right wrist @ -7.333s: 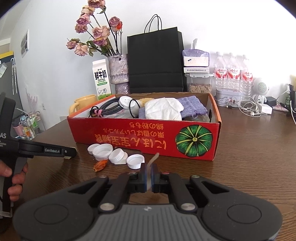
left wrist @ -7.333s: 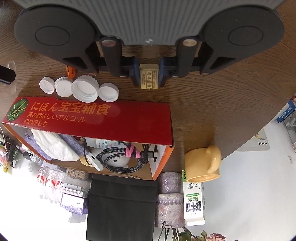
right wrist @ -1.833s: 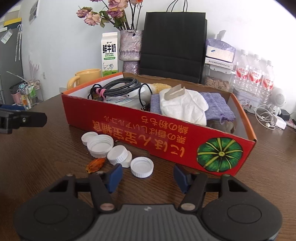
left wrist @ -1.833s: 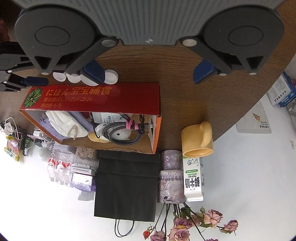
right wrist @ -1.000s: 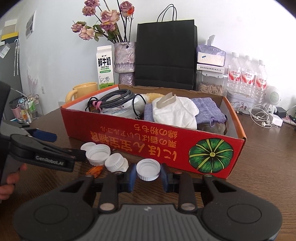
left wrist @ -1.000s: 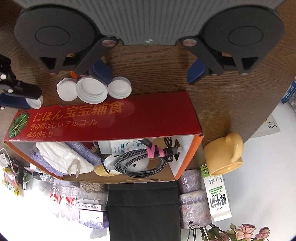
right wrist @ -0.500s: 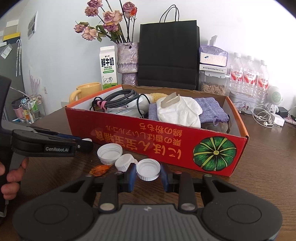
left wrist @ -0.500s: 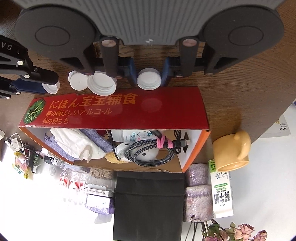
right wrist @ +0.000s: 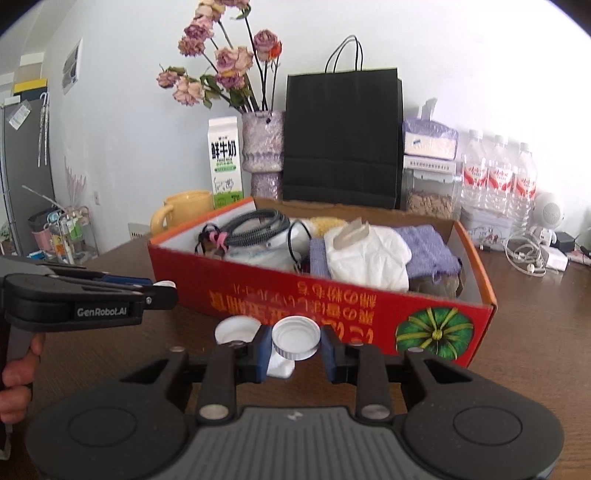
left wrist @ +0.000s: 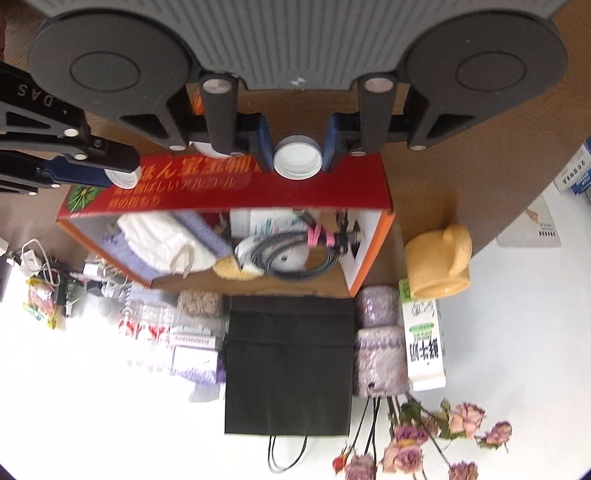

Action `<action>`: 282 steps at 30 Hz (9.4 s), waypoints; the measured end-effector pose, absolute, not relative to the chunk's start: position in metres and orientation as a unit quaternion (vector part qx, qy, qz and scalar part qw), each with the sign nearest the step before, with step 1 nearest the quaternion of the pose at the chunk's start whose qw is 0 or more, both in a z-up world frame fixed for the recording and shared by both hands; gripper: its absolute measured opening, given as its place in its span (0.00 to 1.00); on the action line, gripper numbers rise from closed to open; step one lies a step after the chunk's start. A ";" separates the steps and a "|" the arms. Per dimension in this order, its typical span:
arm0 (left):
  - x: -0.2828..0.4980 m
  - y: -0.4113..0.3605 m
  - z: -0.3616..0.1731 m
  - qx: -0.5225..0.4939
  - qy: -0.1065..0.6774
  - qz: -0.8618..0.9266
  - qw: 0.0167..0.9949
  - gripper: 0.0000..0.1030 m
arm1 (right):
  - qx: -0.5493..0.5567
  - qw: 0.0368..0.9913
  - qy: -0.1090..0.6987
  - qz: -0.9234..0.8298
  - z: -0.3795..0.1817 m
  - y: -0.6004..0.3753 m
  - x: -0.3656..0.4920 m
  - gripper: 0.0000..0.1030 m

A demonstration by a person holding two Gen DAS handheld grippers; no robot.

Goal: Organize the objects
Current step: 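Carry both caps over the box and open both tools, then move the left tool to the small orange piece and grasp it, then grasp a white bottle cap with the right tool while the left tool holds the orange piece, then carry the orange piece and cap over the box and open both tools, then move the right tool to the small square white cap and grasp it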

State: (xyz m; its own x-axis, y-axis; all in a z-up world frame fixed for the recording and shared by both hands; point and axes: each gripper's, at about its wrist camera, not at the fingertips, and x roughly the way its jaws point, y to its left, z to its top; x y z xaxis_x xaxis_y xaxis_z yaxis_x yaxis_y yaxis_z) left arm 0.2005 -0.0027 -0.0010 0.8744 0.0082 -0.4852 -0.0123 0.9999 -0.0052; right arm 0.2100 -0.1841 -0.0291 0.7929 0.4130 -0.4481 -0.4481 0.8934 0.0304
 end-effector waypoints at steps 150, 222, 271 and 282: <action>0.172 -0.007 -0.011 -0.019 0.278 -0.022 0.960 0.14 | -0.111 0.942 0.249 0.196 -0.051 -0.181 0.208 0.97; 0.308 -0.024 0.049 -0.068 0.168 -0.013 0.983 0.14 | -0.023 0.969 0.143 0.200 0.017 -0.179 0.332 0.27; 0.274 -0.007 0.045 -0.049 0.178 0.022 0.982 1.00 | -0.042 0.970 0.174 0.165 0.005 -0.187 0.313 1.00; 0.234 0.006 0.035 -0.046 0.205 0.027 0.977 1.00 | -0.045 0.967 0.180 0.174 0.005 -0.190 0.265 1.00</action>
